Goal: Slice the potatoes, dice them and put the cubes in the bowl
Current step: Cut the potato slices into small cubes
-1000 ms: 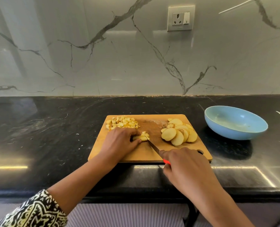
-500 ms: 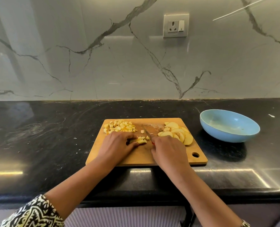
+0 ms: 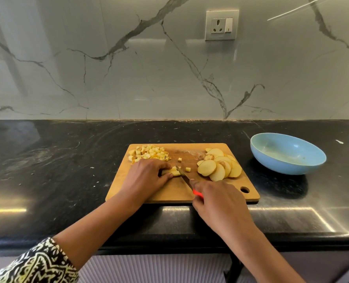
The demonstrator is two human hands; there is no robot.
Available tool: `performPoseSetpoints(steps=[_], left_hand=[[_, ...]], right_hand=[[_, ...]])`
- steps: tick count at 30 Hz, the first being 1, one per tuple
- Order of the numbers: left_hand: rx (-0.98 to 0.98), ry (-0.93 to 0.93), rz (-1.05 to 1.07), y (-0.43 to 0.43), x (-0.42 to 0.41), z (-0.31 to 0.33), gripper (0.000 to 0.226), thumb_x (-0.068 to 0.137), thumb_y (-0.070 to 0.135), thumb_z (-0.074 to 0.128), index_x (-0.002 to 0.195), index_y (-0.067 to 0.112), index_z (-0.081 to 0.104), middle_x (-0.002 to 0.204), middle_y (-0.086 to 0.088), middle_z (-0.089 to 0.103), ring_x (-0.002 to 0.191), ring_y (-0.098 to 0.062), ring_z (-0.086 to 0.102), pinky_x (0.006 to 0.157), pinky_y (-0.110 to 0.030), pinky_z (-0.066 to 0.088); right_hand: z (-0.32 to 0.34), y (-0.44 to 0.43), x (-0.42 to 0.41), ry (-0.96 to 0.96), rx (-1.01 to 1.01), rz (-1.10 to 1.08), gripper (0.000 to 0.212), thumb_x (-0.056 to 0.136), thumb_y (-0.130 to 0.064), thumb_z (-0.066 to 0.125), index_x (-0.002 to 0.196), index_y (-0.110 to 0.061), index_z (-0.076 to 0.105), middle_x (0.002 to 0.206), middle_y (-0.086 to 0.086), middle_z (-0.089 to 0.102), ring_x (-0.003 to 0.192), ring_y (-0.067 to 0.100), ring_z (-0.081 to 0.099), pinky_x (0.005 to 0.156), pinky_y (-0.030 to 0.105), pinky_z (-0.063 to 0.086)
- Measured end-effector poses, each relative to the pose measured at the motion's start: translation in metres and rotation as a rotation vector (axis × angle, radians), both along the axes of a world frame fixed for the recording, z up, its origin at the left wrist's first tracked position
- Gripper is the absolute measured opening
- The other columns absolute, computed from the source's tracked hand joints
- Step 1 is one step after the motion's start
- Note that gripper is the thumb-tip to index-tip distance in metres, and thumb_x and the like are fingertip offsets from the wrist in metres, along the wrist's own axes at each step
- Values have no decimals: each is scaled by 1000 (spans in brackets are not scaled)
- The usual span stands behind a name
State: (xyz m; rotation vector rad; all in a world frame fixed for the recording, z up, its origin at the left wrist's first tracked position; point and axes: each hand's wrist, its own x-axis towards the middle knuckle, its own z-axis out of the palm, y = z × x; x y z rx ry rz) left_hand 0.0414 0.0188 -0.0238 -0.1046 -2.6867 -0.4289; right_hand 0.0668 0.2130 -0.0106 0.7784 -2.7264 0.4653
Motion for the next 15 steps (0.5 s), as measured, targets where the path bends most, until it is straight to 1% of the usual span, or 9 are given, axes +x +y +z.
performPoseSetpoints(steps=[3, 7, 10, 12, 13, 15], left_hand=[[-32, 22, -19, 0, 0, -1, 34, 91, 40, 59, 120, 23, 64, 108, 3, 69, 93, -11, 62, 84, -27, 51], [-70, 42, -54, -3, -4, -1, 28, 94, 35, 55, 112, 19, 69, 98, -1, 71, 84, -13, 64, 77, -28, 52], [-60, 66, -110, -10, -4, -1, 25, 92, 30, 60, 111, 18, 70, 95, -1, 73, 81, -13, 65, 72, -28, 52], [-66, 96, -128, -11, -3, -2, 23, 90, 28, 64, 109, 18, 72, 93, -1, 73, 78, -14, 66, 70, -31, 55], [-78, 112, -130, -10, -3, -3, 21, 89, 27, 64, 107, 19, 72, 91, 0, 74, 76, -14, 67, 68, -33, 56], [-93, 142, -123, -8, -2, -4, 19, 88, 27, 66, 104, 19, 73, 87, 0, 74, 71, -15, 67, 63, -34, 56]], right_hand=[[5, 6, 3, 5, 45, 18, 42, 98, -33, 43, 140, -34, 44, 104, -9, 64, 92, 10, 58, 74, 24, 47], [10, 14, 8, 0, 106, 44, 39, 98, -32, 44, 137, -33, 48, 105, -9, 63, 94, 11, 58, 74, 24, 44], [5, 9, 7, 3, 74, 17, 43, 98, -33, 43, 141, -34, 42, 105, -8, 63, 92, 10, 58, 74, 25, 48], [-1, 3, 3, 14, 43, 0, 46, 98, -35, 42, 144, -35, 36, 103, -10, 63, 87, 8, 57, 70, 23, 47], [-3, 0, -1, 14, 30, -9, 46, 99, -35, 42, 144, -36, 36, 102, -11, 63, 85, 8, 57, 69, 23, 46], [-4, -5, -11, 9, 22, -26, 42, 98, -34, 43, 140, -35, 43, 99, -10, 65, 83, 9, 59, 68, 24, 49]])
